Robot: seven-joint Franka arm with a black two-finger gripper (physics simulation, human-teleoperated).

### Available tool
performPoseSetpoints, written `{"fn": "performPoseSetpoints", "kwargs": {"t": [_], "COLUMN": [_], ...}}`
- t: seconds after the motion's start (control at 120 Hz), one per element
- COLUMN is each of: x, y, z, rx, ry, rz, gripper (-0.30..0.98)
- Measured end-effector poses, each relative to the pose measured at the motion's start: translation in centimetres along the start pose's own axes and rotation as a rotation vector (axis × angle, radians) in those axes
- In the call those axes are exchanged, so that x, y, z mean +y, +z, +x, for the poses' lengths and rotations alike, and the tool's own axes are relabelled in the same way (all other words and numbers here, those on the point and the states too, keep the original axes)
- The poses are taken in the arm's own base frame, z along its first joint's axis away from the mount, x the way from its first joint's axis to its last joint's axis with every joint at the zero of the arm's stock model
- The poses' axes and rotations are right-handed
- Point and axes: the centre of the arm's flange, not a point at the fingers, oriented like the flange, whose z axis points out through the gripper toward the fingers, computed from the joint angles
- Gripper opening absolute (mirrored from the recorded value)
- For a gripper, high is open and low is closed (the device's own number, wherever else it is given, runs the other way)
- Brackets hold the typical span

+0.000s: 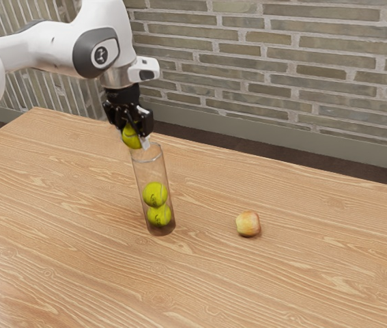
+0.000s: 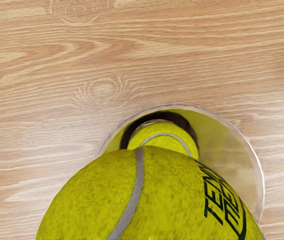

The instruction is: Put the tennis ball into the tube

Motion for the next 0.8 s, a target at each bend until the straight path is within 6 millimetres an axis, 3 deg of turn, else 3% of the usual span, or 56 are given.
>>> {"fn": "performPoseSetpoints", "kwargs": {"t": [0.142, 0.667, 0.8], "x": [0.3, 1.0, 1.1], "y": [0.2, 1.1, 0.9], "z": [1.0, 1.2, 1.2], "rx": [0.004, -0.012, -0.009], "ry": [-0.002, -0.005, -0.006], "rz": [0.006, 0.005, -0.001], "gripper": [0.26, 0.26, 0.4]}}
